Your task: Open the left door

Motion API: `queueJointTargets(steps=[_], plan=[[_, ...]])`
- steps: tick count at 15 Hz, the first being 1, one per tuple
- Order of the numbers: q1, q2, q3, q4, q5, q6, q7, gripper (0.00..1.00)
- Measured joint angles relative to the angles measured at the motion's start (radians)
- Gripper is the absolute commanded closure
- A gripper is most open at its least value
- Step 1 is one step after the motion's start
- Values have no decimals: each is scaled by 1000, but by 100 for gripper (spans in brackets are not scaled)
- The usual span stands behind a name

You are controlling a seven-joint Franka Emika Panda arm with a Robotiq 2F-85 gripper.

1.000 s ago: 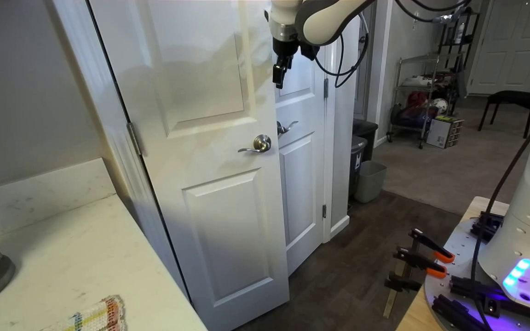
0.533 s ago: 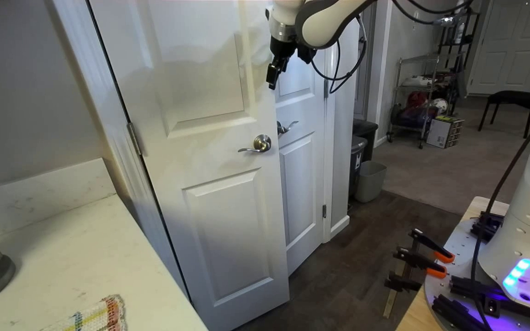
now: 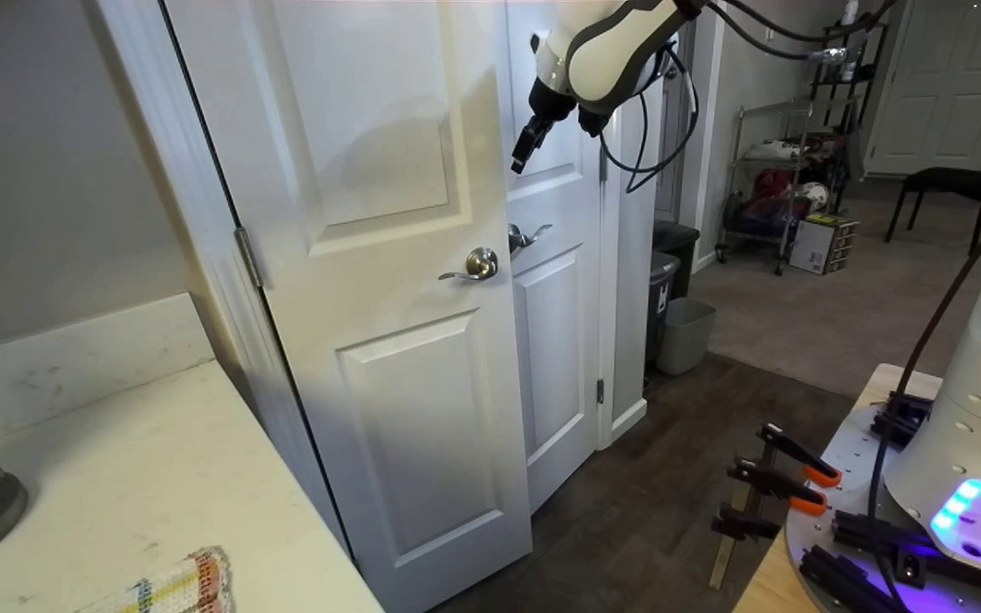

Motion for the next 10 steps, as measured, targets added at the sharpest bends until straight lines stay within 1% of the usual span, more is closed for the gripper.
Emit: queueJointTargets(steps=[4,6,7,8,10], plan=[[-23,-2,-8,1,109,2,-186,0],[-26,-1,-3,1,219,24,-315,0],[-27,2,13,1,294,42,-387,0],[-32,6,42,3,378,61,-462,0],[-55,19,133,28,548,69,-608,0]])
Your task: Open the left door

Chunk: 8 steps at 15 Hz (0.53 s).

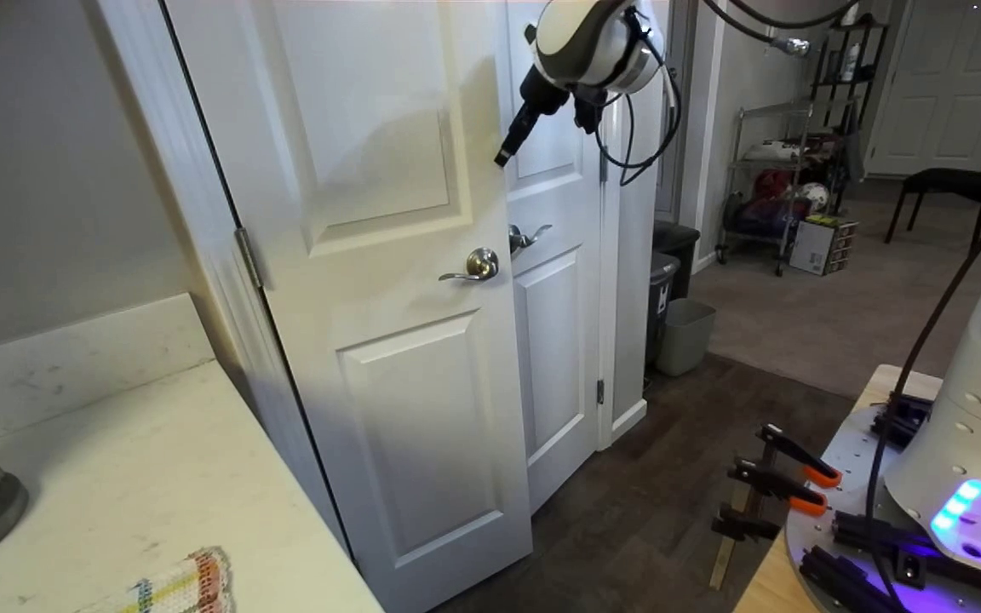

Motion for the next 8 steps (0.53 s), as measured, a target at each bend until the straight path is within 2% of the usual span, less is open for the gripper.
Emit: queueJointTargets(steps=[2,4,6,8], plan=[[-29,22,83,52,161,-13,-132,0],[-90,45,139,102,288,-59,-271,0],[-142,63,169,156,402,-138,-415,0],[-180,73,170,179,497,-203,-543,0]])
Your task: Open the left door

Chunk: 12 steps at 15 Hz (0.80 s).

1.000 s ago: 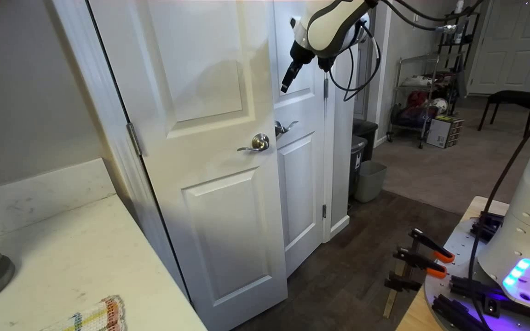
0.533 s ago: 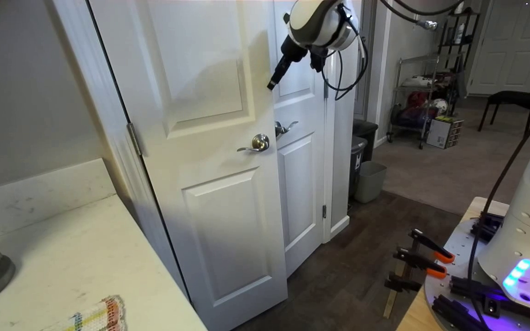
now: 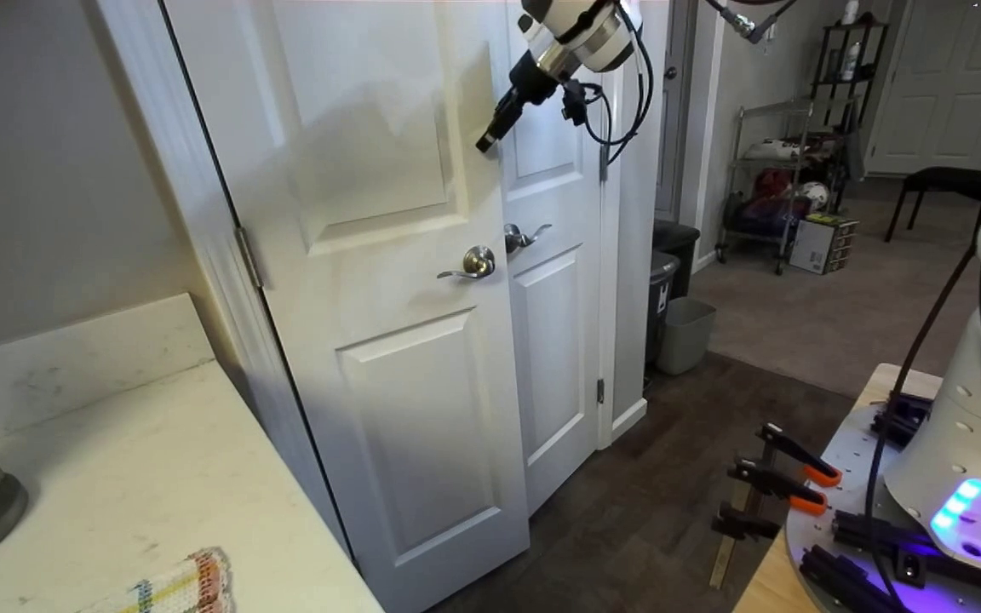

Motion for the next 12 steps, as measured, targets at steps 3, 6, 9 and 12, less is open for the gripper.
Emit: queueJointTargets(steps=[3,6,9,12], plan=[[-44,11,-9,4,54,-66,-102,0],[-68,22,-13,4,64,-100,-139,0],[-73,27,-14,4,64,-115,-145,0],[-13,27,-82,5,64,-151,-149,0]])
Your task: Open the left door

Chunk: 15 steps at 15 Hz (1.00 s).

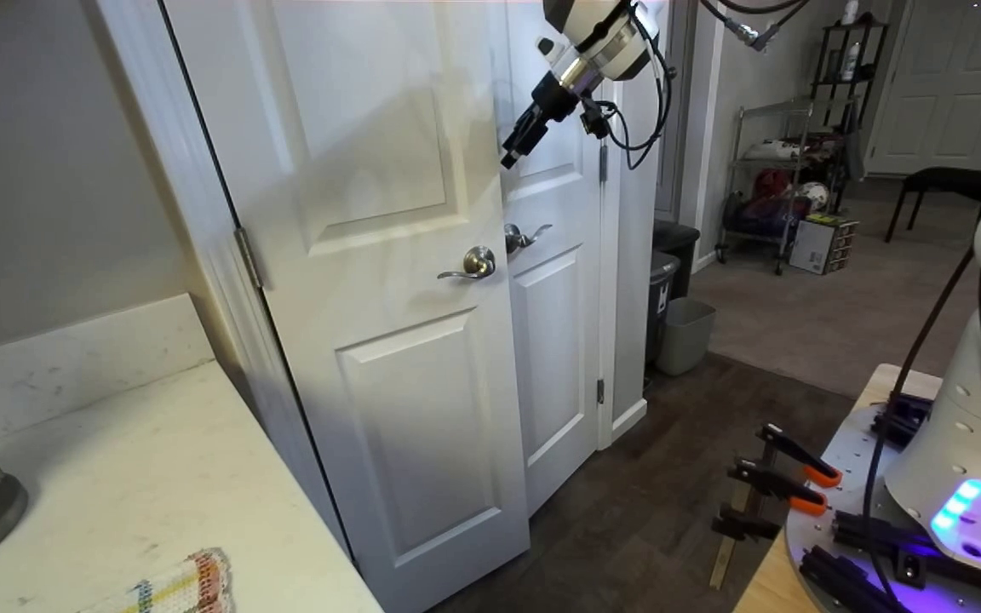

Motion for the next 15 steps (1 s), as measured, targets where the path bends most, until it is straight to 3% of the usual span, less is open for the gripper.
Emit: queueJointTargets(steps=[8,15], plan=[[106,0,-69,1,0,-65,-10,0],[123,0,-90,2,-3,-119,-10,0]])
